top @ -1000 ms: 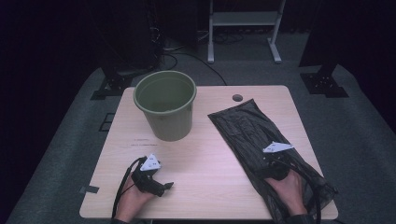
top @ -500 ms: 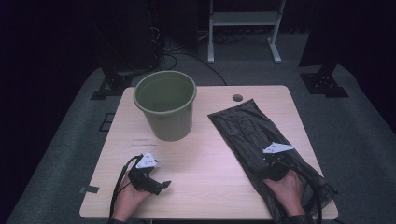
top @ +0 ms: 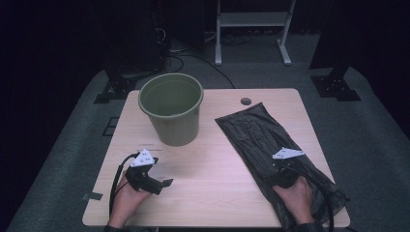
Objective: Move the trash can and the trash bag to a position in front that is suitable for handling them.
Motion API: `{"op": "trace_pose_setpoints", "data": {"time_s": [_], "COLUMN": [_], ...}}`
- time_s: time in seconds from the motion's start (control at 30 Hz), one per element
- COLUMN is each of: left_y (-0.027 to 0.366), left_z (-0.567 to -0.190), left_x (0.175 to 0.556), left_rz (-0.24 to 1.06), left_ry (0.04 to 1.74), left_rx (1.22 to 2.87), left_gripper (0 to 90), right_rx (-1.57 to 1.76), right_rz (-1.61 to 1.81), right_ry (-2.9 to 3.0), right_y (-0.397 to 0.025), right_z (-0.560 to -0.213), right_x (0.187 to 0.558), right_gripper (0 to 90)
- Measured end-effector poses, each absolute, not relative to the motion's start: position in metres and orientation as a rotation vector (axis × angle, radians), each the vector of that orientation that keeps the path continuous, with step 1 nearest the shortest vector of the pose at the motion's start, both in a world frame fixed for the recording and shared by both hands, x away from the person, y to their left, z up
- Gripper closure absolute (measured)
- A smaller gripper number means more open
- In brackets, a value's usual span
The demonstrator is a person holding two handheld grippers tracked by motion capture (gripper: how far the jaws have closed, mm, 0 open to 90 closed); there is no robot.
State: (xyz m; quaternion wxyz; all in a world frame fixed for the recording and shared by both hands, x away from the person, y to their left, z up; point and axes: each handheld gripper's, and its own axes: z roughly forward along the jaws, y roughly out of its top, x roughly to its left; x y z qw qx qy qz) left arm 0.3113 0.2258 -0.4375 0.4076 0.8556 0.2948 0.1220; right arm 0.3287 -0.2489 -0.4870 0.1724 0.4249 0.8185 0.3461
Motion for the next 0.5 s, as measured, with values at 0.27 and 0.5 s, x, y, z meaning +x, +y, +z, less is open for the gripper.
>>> {"op": "trace_pose_setpoints", "data": {"time_s": [0.27,0.5], "left_y": [0.225,0.226], "left_z": [-0.419,-0.405], "left_x": [0.317,0.321], "left_rz": [0.317,0.318], "left_ry": [0.735,0.742], "left_rx": [2.144,2.144], "left_gripper": [0.0,0.0], "right_rx": [1.207,1.206], "right_rz": [0.982,0.982], "right_ry": [2.322,2.322], "right_y": [-0.249,-0.249], "right_z": [-0.487,-0.487], "right_x": [0.329,0.329], "right_gripper": [1.1,1.2]}}
